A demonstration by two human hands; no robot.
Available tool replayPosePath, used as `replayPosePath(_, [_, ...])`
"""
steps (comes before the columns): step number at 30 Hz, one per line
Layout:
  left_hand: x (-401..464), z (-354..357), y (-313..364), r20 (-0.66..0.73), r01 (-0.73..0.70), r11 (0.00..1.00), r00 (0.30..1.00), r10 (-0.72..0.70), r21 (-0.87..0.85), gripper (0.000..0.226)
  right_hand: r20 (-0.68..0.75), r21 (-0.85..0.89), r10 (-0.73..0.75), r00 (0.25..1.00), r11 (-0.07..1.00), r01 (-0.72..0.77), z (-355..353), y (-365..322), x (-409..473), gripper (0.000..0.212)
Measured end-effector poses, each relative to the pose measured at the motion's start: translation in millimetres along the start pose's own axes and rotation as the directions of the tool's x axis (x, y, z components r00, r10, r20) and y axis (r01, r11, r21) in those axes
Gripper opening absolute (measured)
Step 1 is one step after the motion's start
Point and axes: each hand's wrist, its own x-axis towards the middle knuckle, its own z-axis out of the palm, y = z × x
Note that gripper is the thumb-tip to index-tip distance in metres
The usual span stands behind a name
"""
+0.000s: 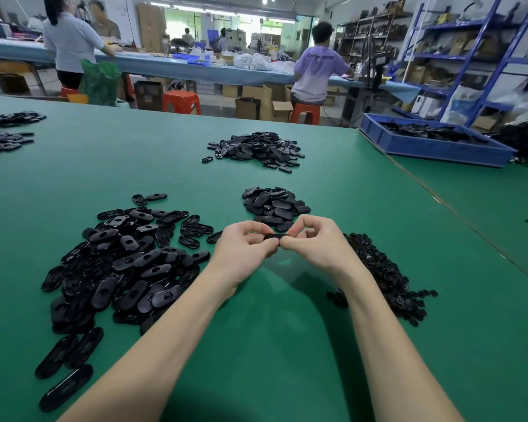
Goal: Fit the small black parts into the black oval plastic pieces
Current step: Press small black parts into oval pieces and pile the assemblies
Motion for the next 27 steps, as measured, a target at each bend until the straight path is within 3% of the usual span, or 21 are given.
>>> replayPosePath(4, [2.4, -11.5, 3.6, 0.083, -0.147, 0.976, 0.987, 0.135, 0.158, 0.016, 0.023, 0.131, 0.083, 0.996, 0.988, -0.085, -4.1, -2.8, -3.2, 0.01])
replayPosePath(8, [3.2, -14.7, 0.5, 0.081, -0.29, 0.867, 0.956, 0.282, 0.406, 0.017, 0.096, 0.143, 0.146, 0.985, 0.977, -0.159, -15.2, -1.1, -5.2, 0.026])
replayPosePath(11, [13.1, -11.4, -4.2, 0.04, -0.321, 0.809, 0.937, 0.348, 0.492, 0.013, 0.063, 0.119, 0.15, 0.987, 0.981, -0.156, -20.4, 3.3, -1.6, 0.028])
replayPosePath(15, [59.2, 3.0, 2.9, -0.034, -0.312, 0.789, 0.921, 0.387, 0.529, 0.012, 0.043, 0.141, 0.162, 0.986, 0.976, -0.167, -25.7, 9.7, 1.8, 0.025])
replayPosePath(20, [123.4, 25.7, 18.3, -0.087, -0.194, 0.791, 0.951, 0.296, 0.58, 0.008, 0.056, 0.179, 0.181, 0.982, 0.966, -0.188, -26.2, 15.2, 2.3, 0.021])
replayPosePath(27, [150.8, 34.3, 12.7, -0.162, -0.067, 0.751, 0.96, 0.228, 0.657, 0.017, 0.074, 0.173, 0.178, 0.981, 0.967, -0.189, -26.9, 17.6, 4.5, 0.019])
